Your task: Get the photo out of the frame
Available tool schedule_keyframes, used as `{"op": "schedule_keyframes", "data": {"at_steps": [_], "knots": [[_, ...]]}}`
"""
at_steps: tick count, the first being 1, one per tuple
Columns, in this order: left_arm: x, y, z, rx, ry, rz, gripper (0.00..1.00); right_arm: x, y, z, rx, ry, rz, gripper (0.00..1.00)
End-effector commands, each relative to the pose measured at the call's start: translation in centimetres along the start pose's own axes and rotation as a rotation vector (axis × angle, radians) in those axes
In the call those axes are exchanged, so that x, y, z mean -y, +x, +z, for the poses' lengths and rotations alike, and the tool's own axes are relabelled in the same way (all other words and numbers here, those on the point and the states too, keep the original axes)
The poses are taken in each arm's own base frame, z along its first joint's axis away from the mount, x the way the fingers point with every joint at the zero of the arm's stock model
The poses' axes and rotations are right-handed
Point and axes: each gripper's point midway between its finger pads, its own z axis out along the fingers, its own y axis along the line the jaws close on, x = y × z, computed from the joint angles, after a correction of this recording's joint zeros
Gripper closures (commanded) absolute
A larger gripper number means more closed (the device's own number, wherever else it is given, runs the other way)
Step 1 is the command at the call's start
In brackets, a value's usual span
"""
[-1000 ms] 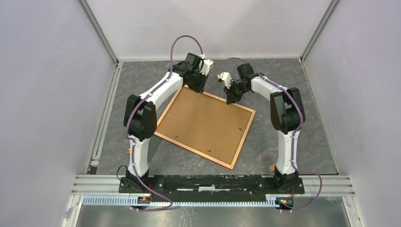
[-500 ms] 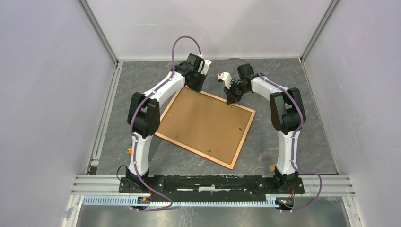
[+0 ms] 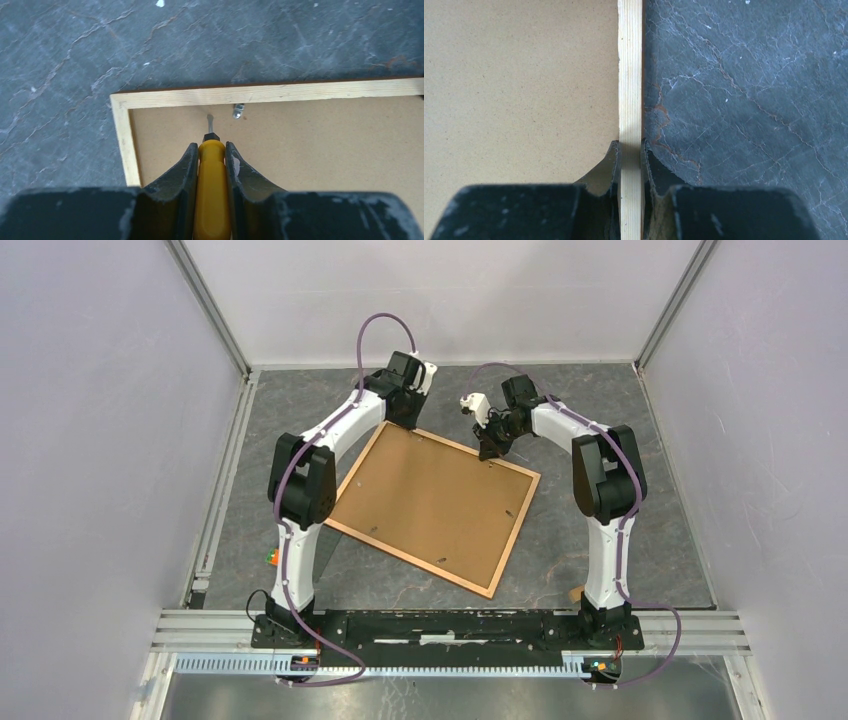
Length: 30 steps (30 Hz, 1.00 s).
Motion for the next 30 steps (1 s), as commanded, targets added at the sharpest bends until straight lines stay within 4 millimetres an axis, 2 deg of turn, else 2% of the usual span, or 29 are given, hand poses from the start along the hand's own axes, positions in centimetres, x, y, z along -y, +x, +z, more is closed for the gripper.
{"op": "schedule_keyframes", "data": {"at_steps": [1,8,14,17,24,30], "knots": [[2.4,-2.5,-0.1,0.081,0.105,-0.002,0.98,-4.0,2.7,1.7,-0.086,-0.118,0.055,1.0],[5.7,-2.0,-0.1,0.077,0.213,0.047,0.98,-4.0,2.7,1.6,-0.085,-0.118,0.058,1.0],[6.2,-0.7,-0.5,0.044,0.244,0.064,0.98,-3.9,2.7,1.7,-0.089,-0.115,0.052,1.0],[5.0,-0.8,-0.7,0.052,0.205,0.029,0.98,-3.8,2.6,1.7,-0.088,-0.115,0.055,1.0],[-0.1,-1.3,0.2,0.066,0.032,-0.059,0.98,-3.8,2.6,1.8,-0.088,-0.117,0.057,1.0],[-2.1,-1.1,0.7,0.052,-0.05,-0.026,0.98,-3.8,2.9,1.7,-0.098,-0.116,0.055,1.0]]}}
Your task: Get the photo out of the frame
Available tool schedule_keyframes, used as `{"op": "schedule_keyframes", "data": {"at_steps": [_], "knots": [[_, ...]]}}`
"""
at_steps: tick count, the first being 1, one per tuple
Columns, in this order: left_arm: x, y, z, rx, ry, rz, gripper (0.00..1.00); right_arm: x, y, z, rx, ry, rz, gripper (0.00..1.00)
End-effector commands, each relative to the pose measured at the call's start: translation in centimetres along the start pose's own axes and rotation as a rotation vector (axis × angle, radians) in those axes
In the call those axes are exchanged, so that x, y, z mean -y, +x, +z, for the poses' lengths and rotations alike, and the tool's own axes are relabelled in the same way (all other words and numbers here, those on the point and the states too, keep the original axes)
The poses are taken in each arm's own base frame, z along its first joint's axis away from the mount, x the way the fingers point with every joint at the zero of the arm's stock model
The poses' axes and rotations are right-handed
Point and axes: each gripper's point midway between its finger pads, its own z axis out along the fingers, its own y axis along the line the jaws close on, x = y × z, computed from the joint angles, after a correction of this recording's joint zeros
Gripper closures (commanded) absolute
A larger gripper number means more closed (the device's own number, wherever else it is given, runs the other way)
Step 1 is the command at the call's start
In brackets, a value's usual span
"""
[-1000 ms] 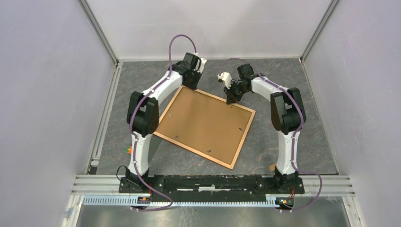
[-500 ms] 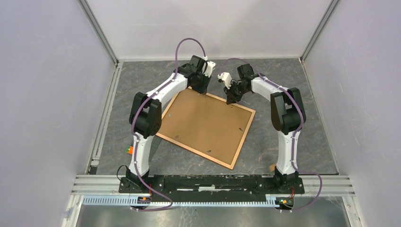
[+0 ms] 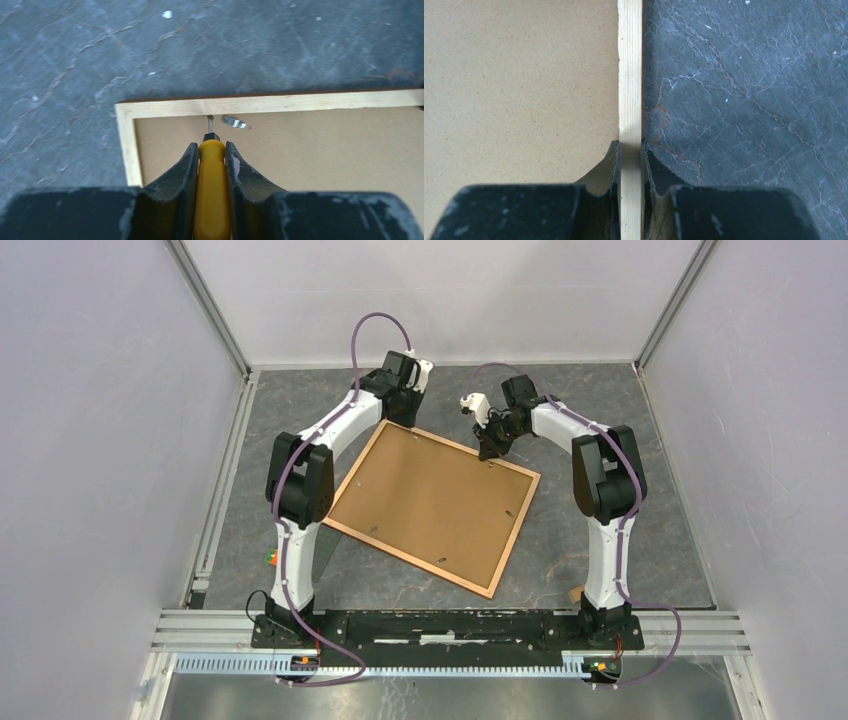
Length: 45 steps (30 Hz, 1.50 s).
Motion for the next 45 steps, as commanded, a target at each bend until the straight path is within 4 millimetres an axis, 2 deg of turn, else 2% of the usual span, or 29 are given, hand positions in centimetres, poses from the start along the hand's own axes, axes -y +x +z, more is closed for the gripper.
{"op": "schedule_keyframes", "data": {"at_steps": [1,5,12,17,21,28,33,38,45], "knots": [[-2.7,-0.6,-0.1,0.012,-0.119,-0.007,0.98,-3.8,2.8,1.7,-0.097,-0.114,0.054,1.0],[-2.3,-0.5,0.1,0.01,-0.087,-0.01,0.98,-3.8,2.9,1.8,-0.097,-0.116,0.057,1.0],[0.6,-0.1,0.2,0.0,0.042,0.0,0.98,-3.6,2.7,1.9,-0.094,-0.115,0.06,1.0],[1.7,-1.3,-0.5,0.054,0.098,-0.002,0.98,-3.8,2.9,2.0,-0.098,-0.121,0.065,1.0],[2.5,-1.0,-0.4,0.048,0.119,0.016,0.98,-3.8,2.8,2.1,-0.092,-0.122,0.069,1.0],[1.9,-0.1,0.2,0.014,0.09,0.037,0.98,-3.7,2.7,2.0,-0.092,-0.119,0.066,1.0],[1.6,0.7,-0.2,-0.015,0.082,0.073,0.98,-3.6,2.8,2.0,-0.096,-0.115,0.064,1.0],[2.7,2.5,-0.8,-0.072,0.138,0.134,0.98,-3.4,2.7,2.1,-0.094,-0.112,0.062,1.0],[2.5,4.2,-1.2,-0.11,0.134,0.154,0.98,-3.3,2.5,2.1,-0.091,-0.108,0.059,1.0]]}}
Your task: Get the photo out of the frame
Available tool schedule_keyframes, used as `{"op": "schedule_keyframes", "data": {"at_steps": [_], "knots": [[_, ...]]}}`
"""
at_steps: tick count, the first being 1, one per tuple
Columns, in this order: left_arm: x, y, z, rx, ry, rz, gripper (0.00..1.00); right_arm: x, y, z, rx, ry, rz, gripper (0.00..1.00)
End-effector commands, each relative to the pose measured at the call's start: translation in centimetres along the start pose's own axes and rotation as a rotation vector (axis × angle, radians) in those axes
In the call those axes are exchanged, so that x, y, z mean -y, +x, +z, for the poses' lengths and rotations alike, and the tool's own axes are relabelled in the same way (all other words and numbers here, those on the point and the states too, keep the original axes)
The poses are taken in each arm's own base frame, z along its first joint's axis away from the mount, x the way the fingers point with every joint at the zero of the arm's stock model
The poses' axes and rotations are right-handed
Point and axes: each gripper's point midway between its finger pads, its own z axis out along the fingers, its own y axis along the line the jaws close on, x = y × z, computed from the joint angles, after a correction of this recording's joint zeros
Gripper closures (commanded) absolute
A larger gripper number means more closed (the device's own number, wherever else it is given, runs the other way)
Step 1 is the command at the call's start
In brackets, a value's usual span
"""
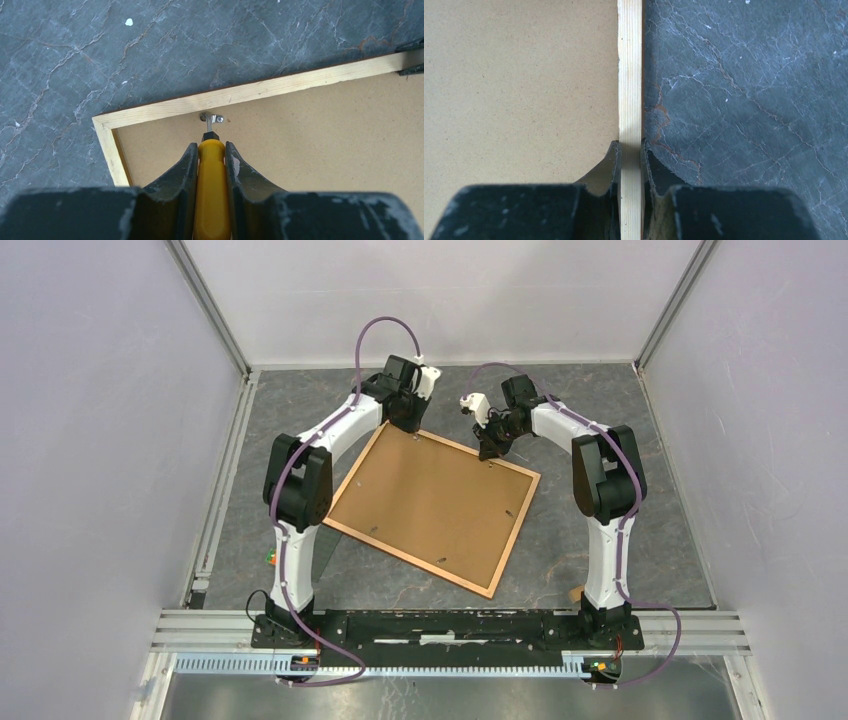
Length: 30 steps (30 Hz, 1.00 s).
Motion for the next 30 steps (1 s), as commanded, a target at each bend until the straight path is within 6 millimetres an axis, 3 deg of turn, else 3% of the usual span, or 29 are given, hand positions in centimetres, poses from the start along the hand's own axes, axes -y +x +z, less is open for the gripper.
{"op": "schedule_keyframes", "data": {"at_steps": [1,17,25,30], "knots": [[1.7,3.5,-1.0,-0.116,0.062,0.044,0.98,-3.3,2.6,2.2,-0.091,-0.109,0.058,1.0],[1.7,3.9,-2.4,-0.137,0.054,0.041,0.98,-2.7,2.3,2.3,-0.09,-0.1,0.053,1.0],[1.2,1.1,-3.3,-0.069,0.043,0.02,0.98,-1.9,2.8,2.0,-0.103,-0.077,0.078,1.0],[0.1,-0.8,-4.2,-0.018,0.026,-0.006,0.98,1.4,4.3,0.4,-0.082,-0.015,0.23,1.0]]}}
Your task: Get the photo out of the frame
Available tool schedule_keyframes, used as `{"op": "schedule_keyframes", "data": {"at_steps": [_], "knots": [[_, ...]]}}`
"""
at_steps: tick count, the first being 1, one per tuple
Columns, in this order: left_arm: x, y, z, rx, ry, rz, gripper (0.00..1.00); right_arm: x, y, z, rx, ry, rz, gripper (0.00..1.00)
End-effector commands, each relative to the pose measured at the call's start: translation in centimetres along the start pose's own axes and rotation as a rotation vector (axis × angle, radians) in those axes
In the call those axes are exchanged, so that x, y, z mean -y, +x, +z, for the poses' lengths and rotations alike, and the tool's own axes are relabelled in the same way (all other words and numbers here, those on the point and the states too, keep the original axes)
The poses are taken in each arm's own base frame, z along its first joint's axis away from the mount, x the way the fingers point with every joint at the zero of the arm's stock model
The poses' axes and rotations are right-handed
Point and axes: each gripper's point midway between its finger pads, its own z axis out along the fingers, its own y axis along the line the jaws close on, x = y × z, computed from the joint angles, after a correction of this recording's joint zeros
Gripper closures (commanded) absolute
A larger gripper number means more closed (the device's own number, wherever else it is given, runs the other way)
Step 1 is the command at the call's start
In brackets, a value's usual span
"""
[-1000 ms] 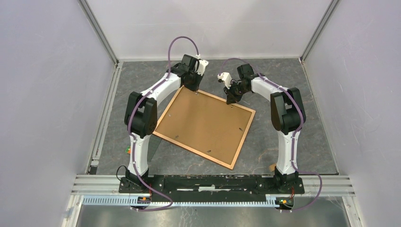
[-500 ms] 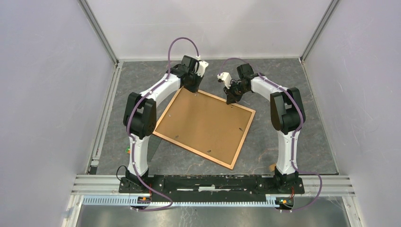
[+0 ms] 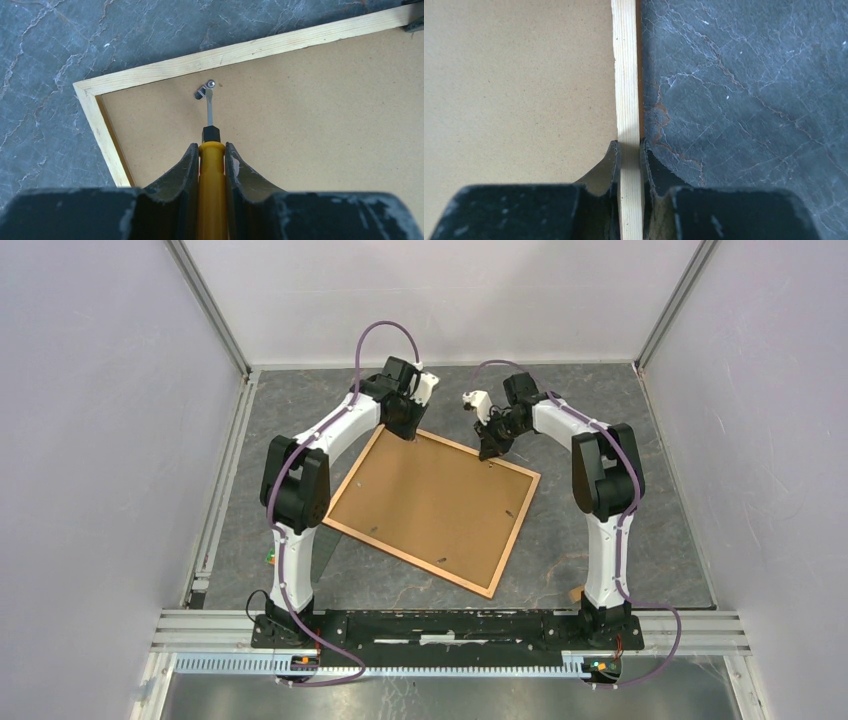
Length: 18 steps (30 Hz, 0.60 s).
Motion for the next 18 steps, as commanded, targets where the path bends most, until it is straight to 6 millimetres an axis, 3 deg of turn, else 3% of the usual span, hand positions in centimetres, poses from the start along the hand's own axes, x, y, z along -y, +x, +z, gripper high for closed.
{"op": "schedule_keyframes", "data": {"at_steps": [1,7,12,14,18], "knots": [[-0.6,-3.1,-3.1,0.08,0.005,-0.015,0.98,1.8,4.5,0.2,-0.069,0.005,0.21,1.0],[-1.7,-3.8,-3.8,0.102,0.0,-0.031,0.98,5.3,7.5,-3.4,-0.042,0.108,0.369,1.0],[-2.4,-3.7,-4.2,0.102,-0.008,-0.05,0.98,7.1,11.5,-7.1,0.013,0.187,0.612,1.0],[-2.6,-3.5,-4.4,0.1,-0.009,-0.06,0.98,6.4,12.7,-7.9,0.047,0.192,0.709,1.0],[-2.9,-3.3,-4.6,0.099,-0.01,-0.076,0.98,1.6,13.2,-7.6,0.09,0.111,0.799,1.0]]}}
